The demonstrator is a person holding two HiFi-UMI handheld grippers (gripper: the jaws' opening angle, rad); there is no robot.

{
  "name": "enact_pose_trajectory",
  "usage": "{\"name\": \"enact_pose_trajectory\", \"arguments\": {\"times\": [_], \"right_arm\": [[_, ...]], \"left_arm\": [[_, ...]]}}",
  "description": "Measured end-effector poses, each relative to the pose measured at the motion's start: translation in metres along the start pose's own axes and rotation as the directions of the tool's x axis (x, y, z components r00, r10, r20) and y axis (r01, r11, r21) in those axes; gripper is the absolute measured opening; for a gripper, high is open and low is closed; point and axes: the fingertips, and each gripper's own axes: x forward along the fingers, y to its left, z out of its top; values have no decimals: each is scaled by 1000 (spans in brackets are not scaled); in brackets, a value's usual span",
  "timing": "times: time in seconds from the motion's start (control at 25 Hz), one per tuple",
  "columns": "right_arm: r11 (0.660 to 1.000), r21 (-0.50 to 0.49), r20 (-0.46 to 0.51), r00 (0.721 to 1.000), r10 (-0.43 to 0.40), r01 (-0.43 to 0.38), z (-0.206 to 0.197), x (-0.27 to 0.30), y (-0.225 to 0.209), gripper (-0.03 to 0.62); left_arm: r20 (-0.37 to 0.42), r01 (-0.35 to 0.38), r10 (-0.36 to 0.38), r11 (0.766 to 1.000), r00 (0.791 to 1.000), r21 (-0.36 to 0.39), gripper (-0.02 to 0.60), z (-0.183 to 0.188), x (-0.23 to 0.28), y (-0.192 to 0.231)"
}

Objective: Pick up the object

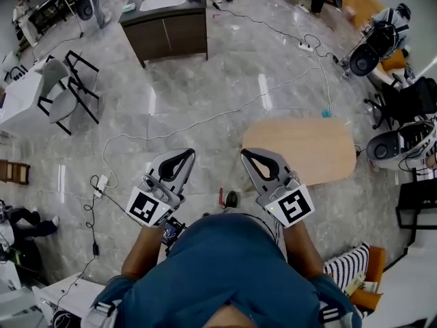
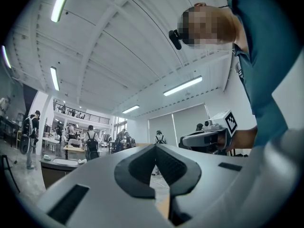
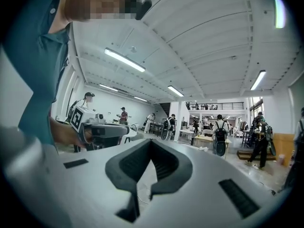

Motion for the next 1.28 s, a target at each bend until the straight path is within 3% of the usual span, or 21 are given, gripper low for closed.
{"name": "enact_pose_trajectory", "arguments": {"times": [0.72,1.28], "right_arm": [[994,10,29,993,112,-112,-23,56,-115,14],[1000,12,7,1000,11,-11,-18,164,-142,14]], "left_arm": [[-18,-76,77,997,997,33,3,-18,107,57],[6,19,-20,1000,1000,22,4,-19,126,172]]}}
